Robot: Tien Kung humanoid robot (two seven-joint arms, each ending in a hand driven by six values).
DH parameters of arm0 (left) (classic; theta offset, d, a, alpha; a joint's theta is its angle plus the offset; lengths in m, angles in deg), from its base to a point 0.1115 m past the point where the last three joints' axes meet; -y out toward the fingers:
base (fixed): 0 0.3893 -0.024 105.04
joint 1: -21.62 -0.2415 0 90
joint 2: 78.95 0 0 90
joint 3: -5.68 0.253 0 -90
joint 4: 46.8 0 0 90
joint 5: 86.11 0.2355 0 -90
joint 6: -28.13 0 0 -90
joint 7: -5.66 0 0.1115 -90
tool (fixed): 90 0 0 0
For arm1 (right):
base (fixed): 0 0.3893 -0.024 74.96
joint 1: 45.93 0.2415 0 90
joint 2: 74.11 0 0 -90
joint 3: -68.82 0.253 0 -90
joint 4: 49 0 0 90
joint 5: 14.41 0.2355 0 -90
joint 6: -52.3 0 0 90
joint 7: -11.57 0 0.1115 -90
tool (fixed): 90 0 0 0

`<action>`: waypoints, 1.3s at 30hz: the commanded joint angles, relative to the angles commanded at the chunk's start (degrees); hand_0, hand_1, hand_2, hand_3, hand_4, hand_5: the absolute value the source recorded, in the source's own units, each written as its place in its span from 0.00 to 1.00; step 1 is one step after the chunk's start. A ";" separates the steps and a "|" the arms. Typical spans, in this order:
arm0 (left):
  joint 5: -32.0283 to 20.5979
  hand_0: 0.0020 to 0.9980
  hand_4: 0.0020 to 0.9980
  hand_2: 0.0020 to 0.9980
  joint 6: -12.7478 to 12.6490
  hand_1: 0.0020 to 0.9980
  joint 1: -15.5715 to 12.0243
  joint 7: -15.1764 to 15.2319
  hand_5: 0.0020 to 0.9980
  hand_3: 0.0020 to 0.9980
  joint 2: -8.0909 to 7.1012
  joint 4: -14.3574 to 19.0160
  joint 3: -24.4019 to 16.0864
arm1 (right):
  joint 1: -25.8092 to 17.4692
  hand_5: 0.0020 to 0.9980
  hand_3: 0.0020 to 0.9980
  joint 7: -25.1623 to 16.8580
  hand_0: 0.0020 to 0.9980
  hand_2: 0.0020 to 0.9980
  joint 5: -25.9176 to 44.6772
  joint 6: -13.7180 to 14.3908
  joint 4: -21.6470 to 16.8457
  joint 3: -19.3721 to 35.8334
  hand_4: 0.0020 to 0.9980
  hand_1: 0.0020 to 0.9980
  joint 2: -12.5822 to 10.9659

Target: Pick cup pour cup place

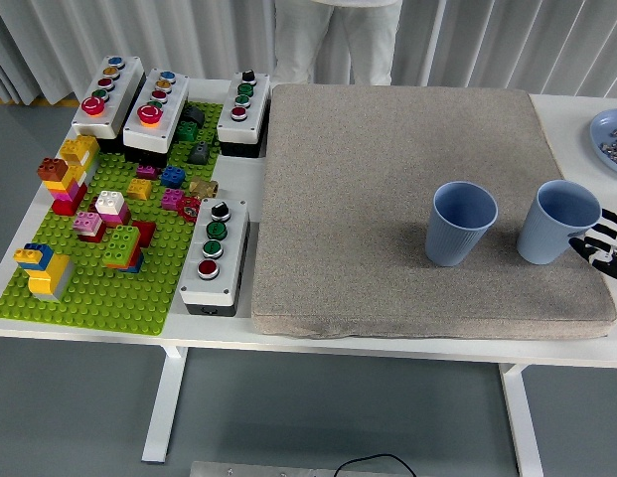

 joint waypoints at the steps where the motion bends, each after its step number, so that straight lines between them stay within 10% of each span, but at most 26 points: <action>1: 0.05 0.70 0.49 0.73 0.02 0.72 -0.02 -0.02 0.93 0.62 0.03 0.01 -0.03 | 0.00 0.41 0.91 -0.04 0.90 0.88 -0.20 0.12 0.02 -0.10 0.83 0.84 0.13; 39: 0.71 0.70 0.49 0.73 0.05 0.71 -0.14 -0.11 0.93 0.62 0.03 0.26 -0.36 | 4.56 0.42 0.90 -0.89 0.90 0.87 -3.28 2.28 2.47 -5.02 0.82 0.84 2.29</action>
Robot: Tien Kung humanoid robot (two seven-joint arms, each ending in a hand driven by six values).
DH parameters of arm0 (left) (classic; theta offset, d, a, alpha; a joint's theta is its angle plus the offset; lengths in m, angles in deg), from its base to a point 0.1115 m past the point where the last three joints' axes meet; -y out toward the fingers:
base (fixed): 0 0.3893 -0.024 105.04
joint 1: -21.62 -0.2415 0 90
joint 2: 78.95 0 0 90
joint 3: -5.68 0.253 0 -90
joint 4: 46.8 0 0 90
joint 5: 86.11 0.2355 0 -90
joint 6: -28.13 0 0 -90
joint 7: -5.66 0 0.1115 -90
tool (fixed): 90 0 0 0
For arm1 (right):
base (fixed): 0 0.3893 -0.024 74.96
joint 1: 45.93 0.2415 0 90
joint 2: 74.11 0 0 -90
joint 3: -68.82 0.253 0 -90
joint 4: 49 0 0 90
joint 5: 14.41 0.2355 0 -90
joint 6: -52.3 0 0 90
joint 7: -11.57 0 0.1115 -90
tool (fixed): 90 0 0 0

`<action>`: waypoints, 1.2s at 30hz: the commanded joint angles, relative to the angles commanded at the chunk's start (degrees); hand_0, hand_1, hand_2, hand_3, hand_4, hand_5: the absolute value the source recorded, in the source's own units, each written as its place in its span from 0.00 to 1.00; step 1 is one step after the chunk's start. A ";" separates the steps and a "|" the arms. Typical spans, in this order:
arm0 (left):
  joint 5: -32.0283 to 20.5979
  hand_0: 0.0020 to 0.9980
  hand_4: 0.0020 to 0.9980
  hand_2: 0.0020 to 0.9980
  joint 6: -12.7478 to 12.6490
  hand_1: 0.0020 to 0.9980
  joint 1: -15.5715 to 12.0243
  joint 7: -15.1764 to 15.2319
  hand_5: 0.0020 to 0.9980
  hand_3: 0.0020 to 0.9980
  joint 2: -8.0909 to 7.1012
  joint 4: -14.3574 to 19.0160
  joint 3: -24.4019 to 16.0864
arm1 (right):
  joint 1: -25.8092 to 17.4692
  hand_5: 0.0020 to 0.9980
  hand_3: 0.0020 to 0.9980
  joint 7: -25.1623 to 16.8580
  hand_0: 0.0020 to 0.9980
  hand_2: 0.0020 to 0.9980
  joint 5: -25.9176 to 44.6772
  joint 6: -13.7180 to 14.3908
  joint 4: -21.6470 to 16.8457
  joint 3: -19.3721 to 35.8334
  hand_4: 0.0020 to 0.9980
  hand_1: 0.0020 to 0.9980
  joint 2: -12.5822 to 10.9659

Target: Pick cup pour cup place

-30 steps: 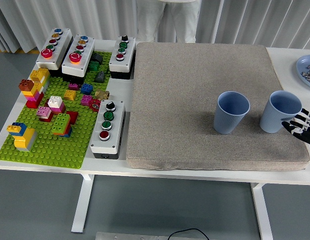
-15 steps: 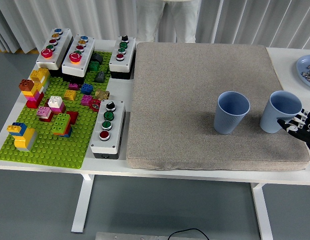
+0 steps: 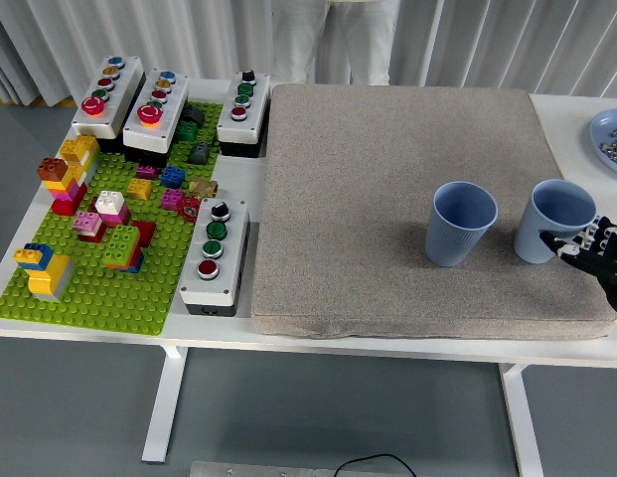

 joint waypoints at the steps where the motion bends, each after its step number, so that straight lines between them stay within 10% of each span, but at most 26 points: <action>1: 0.02 0.70 0.49 0.73 0.00 0.71 0.02 -0.01 0.93 0.62 0.00 0.00 -0.02 | 0.15 0.42 0.90 0.00 0.90 0.87 0.05 -0.04 0.07 -0.03 0.82 0.84 0.04; 36: 0.05 0.70 0.49 0.72 0.01 0.71 0.37 0.04 0.93 0.62 0.19 -0.01 -0.12 | 2.07 0.41 0.90 -0.31 0.91 0.89 -1.79 -0.59 1.62 -0.75 0.82 0.85 0.52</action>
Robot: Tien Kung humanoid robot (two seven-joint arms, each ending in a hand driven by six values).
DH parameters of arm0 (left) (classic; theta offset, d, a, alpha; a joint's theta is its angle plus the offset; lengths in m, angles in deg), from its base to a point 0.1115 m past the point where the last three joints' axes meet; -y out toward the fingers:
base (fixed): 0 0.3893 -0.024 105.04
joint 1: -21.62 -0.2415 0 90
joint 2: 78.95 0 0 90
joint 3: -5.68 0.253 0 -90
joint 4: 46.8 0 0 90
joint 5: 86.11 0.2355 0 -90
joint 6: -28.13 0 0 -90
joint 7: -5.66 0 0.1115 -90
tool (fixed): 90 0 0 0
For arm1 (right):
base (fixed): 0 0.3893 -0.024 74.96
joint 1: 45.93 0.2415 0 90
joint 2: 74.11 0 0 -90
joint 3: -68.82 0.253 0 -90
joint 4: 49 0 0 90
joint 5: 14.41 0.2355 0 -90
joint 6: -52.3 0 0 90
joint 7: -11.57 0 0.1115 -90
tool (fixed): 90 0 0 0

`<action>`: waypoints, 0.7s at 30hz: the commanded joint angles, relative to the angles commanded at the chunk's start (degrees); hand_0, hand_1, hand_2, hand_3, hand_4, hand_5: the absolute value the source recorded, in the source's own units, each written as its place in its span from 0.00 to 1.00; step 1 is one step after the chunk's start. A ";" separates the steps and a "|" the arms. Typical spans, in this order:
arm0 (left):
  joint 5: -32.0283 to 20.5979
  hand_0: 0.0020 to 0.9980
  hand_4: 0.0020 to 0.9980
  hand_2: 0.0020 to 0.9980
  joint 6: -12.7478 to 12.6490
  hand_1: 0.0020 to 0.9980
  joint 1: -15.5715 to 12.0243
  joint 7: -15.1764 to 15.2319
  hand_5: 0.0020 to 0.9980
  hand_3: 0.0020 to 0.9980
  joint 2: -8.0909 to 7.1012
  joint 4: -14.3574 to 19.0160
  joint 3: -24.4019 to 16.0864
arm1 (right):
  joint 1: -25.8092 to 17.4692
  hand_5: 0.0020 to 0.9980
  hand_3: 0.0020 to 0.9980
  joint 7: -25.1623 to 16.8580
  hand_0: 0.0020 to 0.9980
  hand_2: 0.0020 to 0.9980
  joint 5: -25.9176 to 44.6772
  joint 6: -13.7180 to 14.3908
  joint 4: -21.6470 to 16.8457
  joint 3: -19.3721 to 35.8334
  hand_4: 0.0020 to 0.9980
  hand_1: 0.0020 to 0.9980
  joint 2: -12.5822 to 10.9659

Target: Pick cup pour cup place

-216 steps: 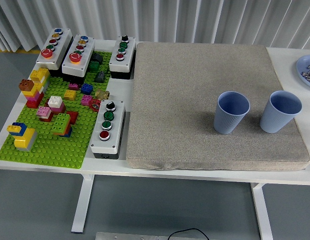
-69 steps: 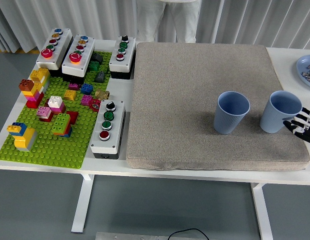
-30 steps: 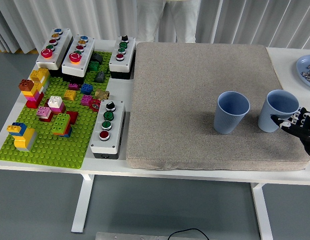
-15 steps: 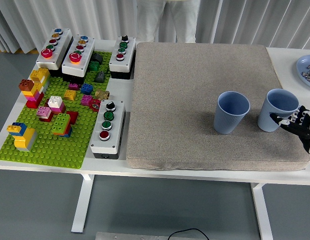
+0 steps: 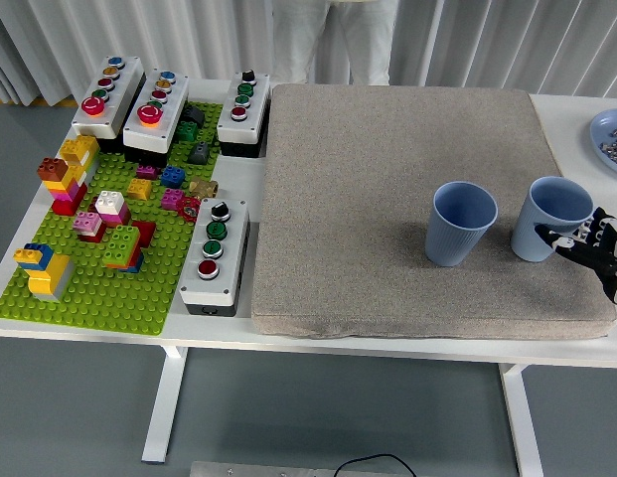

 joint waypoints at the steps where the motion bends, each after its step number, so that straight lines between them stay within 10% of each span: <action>1: 0.02 0.70 0.49 0.72 0.00 0.71 -0.01 -0.01 0.93 0.62 0.00 0.00 -0.02 | 0.03 0.41 0.90 0.01 0.91 0.89 0.01 0.02 0.03 -0.03 0.82 0.85 0.01; 21: 0.04 0.70 0.49 0.72 -0.02 0.71 -0.02 0.00 0.93 0.62 0.04 0.01 -0.06 | 1.10 0.41 0.90 0.10 0.91 0.88 0.32 0.36 1.25 -0.19 0.81 0.85 0.67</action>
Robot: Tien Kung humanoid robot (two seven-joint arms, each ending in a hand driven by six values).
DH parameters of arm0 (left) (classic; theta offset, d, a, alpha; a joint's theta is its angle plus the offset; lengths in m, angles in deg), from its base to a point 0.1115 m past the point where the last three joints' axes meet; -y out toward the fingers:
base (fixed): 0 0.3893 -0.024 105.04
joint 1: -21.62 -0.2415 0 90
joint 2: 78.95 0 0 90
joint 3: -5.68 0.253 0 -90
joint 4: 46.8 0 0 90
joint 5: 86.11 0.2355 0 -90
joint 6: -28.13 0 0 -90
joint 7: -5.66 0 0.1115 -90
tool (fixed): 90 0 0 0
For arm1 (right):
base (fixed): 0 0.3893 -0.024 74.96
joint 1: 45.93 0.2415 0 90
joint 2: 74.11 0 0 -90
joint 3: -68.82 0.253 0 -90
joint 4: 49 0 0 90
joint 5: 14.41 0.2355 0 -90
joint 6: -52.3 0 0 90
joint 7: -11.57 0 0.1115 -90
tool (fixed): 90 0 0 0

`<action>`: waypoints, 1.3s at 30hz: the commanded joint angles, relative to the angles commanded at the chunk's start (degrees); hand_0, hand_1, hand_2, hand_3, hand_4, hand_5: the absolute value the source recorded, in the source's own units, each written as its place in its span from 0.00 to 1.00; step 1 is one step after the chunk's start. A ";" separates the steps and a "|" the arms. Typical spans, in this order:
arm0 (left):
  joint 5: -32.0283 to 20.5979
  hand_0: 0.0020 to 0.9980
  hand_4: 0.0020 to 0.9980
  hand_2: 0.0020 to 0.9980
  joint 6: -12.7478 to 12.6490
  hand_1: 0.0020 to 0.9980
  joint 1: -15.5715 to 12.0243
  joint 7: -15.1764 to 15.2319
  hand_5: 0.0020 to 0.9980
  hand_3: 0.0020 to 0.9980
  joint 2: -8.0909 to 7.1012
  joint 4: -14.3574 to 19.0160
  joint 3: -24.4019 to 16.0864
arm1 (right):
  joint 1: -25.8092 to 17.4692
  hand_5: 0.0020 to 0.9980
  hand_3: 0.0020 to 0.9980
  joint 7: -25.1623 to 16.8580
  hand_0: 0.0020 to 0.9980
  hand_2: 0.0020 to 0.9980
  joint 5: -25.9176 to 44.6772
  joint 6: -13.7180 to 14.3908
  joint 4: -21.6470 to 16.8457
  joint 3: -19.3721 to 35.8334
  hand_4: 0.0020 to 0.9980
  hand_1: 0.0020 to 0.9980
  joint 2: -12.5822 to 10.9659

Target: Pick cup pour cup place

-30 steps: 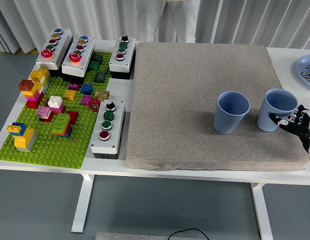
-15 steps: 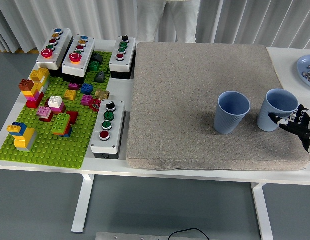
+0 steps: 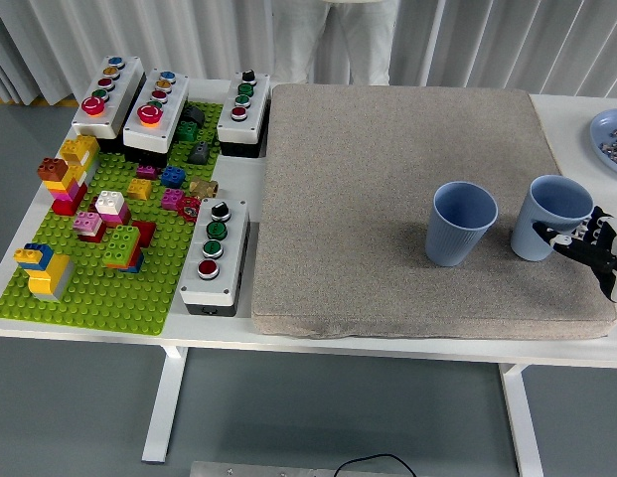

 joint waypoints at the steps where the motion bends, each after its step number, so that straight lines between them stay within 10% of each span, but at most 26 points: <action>1: 0.04 0.70 0.49 0.72 0.00 0.71 0.01 -0.01 0.93 0.62 -0.01 0.00 -0.01 | -0.03 0.41 0.90 0.02 0.91 0.88 0.05 0.02 0.03 -0.08 0.81 0.85 0.05; 14: 0.04 0.70 0.49 0.72 -0.01 0.71 -0.14 -0.04 0.93 0.62 -0.06 0.01 0.03 | -1.05 0.27 0.70 -1.72 0.83 0.59 0.95 2.32 -0.63 -0.51 0.77 0.68 -0.30; 39: -0.07 0.70 0.49 0.72 0.00 0.71 0.04 -0.03 0.93 0.62 -0.02 -0.03 0.10 | -1.13 0.23 0.65 -2.54 0.78 0.54 1.61 4.11 -1.94 -0.01 0.75 0.63 -0.57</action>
